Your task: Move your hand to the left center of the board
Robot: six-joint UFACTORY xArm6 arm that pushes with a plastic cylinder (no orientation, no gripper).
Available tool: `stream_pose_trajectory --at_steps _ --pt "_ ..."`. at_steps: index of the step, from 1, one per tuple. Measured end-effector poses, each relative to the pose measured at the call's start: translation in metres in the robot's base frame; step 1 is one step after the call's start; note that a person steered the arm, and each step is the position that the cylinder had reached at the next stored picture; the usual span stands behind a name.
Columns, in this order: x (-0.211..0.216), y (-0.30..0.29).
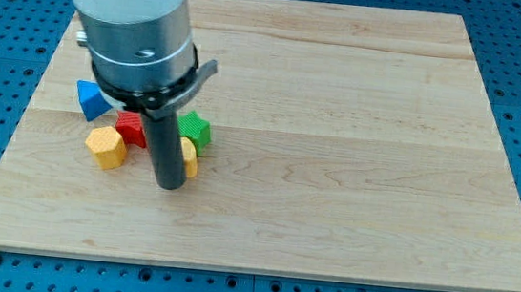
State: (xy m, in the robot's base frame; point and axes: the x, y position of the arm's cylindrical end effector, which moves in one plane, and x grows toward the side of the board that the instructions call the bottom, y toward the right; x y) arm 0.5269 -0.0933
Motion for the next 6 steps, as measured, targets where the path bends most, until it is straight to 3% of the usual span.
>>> stream_pose_trajectory --at_steps 1,2,5,6 --pt "0.030 -0.044" --pt "0.041 -0.134" --pt "0.012 -0.135" --pt "0.001 -0.193"
